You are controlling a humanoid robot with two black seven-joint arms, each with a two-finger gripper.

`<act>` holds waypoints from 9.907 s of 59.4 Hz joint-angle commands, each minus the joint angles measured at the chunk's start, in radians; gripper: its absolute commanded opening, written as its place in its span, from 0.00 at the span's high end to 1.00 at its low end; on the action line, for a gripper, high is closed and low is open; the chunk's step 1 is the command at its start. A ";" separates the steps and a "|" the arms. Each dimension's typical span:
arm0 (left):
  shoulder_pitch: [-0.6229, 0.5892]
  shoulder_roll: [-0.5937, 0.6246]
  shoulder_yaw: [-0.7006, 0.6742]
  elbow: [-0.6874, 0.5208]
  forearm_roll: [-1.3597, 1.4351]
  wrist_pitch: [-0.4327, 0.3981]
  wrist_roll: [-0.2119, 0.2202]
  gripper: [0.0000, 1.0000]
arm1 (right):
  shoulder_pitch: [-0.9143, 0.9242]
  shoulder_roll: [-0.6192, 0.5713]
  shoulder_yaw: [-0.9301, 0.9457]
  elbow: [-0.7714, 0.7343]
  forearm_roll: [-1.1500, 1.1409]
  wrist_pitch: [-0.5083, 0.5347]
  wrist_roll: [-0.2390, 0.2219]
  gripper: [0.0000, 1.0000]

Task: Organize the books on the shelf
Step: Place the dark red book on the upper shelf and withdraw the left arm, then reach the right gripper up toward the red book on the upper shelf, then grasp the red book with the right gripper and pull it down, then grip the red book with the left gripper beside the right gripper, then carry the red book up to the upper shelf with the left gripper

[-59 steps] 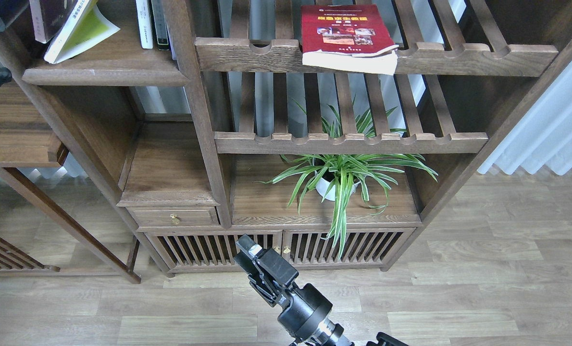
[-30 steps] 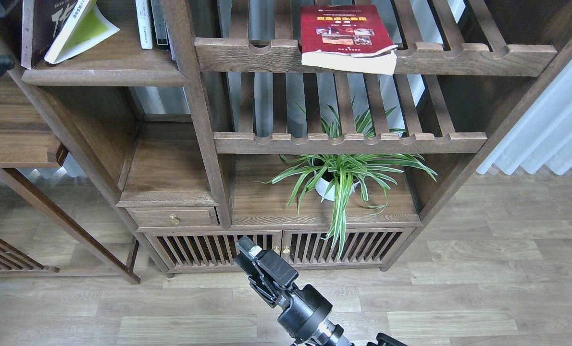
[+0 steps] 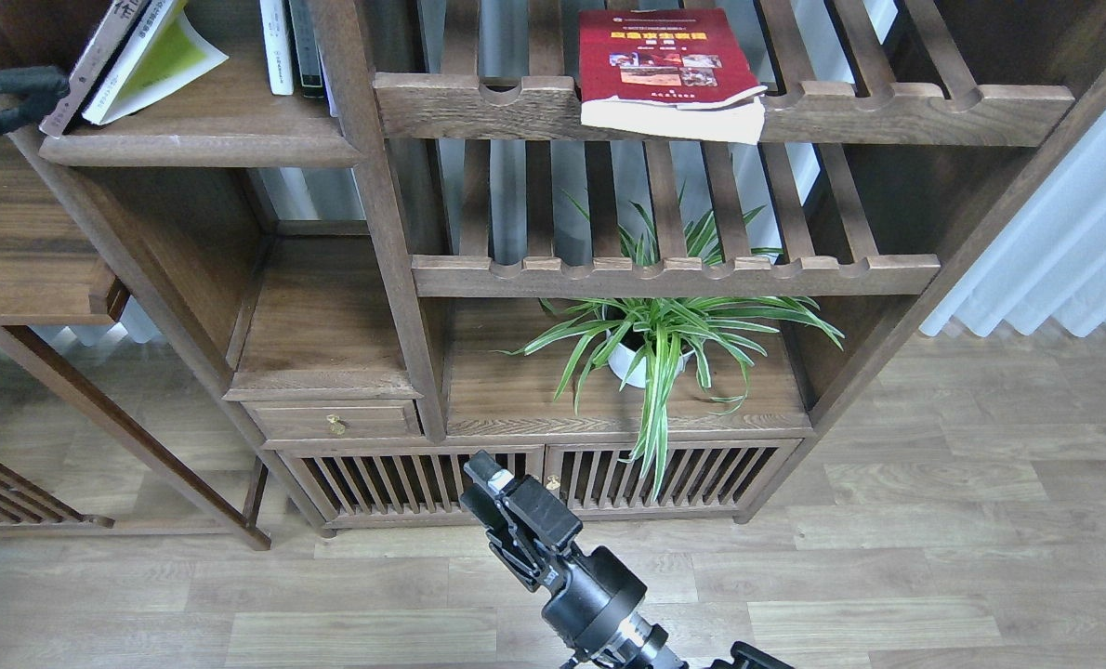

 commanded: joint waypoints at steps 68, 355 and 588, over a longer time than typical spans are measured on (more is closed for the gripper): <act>0.313 0.012 -0.341 -0.355 -0.294 -0.249 0.009 0.02 | 0.127 0.000 0.293 0.189 0.001 0.000 0.000 0.23; 0.875 -0.241 0.024 -0.465 -0.802 -0.249 0.313 0.19 | 0.109 0.000 0.239 0.273 -0.070 0.000 0.123 0.99; 0.836 -0.060 0.007 -0.467 -0.759 -0.249 0.345 1.00 | -0.019 0.000 0.254 0.166 -0.211 -0.091 -0.008 0.25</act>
